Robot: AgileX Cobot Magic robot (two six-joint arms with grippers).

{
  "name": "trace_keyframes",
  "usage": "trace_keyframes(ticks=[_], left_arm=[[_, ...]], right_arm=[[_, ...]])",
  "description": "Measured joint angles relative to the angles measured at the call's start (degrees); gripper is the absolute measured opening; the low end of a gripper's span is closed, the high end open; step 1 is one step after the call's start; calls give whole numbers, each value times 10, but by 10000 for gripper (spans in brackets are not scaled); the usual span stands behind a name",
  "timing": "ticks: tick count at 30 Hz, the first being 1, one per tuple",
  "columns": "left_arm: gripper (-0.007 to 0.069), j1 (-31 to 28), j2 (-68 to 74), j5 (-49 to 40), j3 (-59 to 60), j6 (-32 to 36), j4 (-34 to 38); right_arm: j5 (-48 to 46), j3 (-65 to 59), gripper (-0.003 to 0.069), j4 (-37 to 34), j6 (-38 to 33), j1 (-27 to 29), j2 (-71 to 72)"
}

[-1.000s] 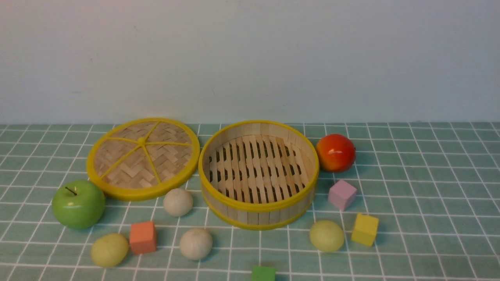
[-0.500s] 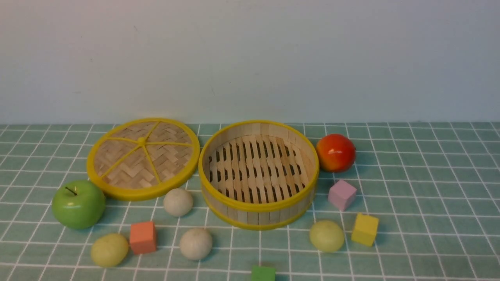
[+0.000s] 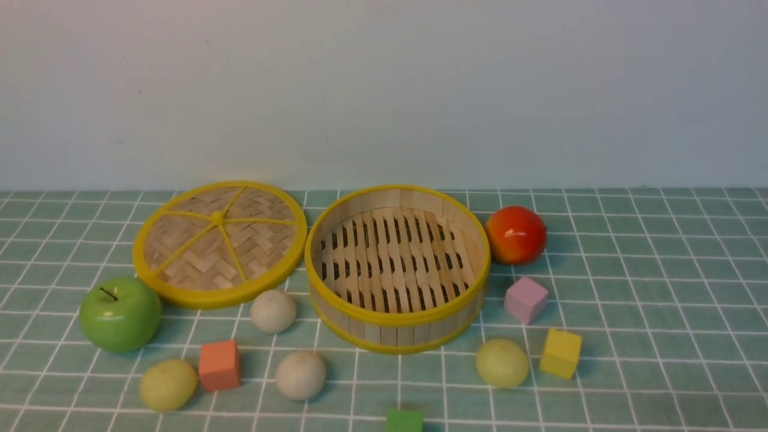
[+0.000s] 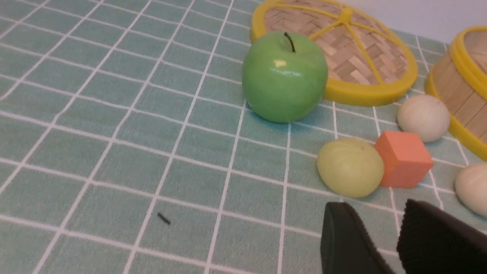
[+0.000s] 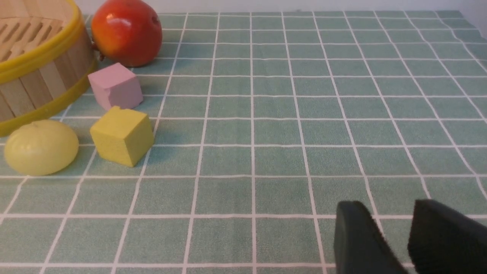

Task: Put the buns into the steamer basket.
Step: Use the left arm to grab a steamed stuffed bun

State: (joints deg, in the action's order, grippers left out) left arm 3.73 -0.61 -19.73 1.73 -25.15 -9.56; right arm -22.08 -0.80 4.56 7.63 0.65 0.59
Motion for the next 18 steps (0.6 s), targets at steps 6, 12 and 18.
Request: trace_keyframes(ticks=[6, 12, 18], left_arm=[[238, 0, 0, 186, 0, -46, 59], [238, 0, 0, 343, -3, -67, 76], [238, 0, 68, 238, -131, -95, 83]], right_arm=[[0, 0, 238, 0, 0, 0, 0], [0, 0, 238, 0, 0, 0, 0], [0, 0, 238, 0, 0, 0, 0]])
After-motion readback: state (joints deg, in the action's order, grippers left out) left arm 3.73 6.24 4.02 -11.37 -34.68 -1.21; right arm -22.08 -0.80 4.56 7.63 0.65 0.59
